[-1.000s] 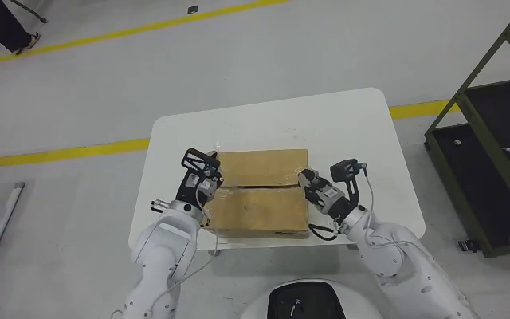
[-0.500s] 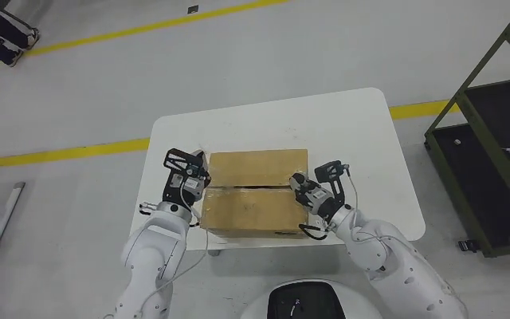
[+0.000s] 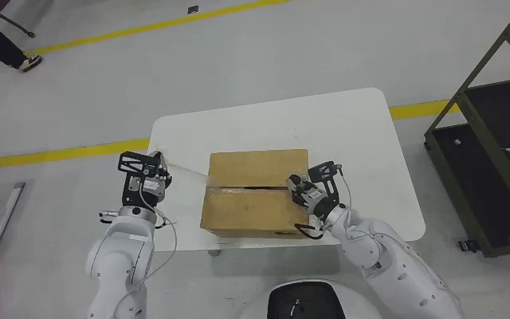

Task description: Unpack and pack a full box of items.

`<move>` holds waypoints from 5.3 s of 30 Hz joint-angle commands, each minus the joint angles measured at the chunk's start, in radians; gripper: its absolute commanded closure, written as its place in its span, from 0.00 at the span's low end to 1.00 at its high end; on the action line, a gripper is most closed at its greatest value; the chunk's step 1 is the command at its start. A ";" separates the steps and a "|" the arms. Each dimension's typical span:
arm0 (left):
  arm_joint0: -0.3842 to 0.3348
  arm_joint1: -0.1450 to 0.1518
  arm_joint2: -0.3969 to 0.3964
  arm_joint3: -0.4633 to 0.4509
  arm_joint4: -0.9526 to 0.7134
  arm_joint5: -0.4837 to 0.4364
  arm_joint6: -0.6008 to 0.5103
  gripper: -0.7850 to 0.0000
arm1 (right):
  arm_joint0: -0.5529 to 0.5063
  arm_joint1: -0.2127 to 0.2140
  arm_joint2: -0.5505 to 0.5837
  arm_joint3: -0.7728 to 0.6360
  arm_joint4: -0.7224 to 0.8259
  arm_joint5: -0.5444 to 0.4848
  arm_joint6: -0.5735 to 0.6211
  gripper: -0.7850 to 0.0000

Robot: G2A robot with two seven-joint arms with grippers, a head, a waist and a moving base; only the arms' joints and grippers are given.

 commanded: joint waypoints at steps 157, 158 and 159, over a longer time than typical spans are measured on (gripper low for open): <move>-0.728 -0.085 0.798 0.530 0.647 -0.291 0.122 0.00 | -0.343 0.060 0.332 -0.333 -0.029 0.038 -0.084 0.77; -0.746 -0.092 0.811 0.562 0.649 -0.286 0.125 0.00 | -0.347 0.060 0.336 -0.335 -0.028 0.039 -0.085 0.77; -0.763 -0.098 0.821 0.591 0.649 -0.276 0.128 0.00 | -0.351 0.060 0.339 -0.337 -0.027 0.039 -0.085 0.77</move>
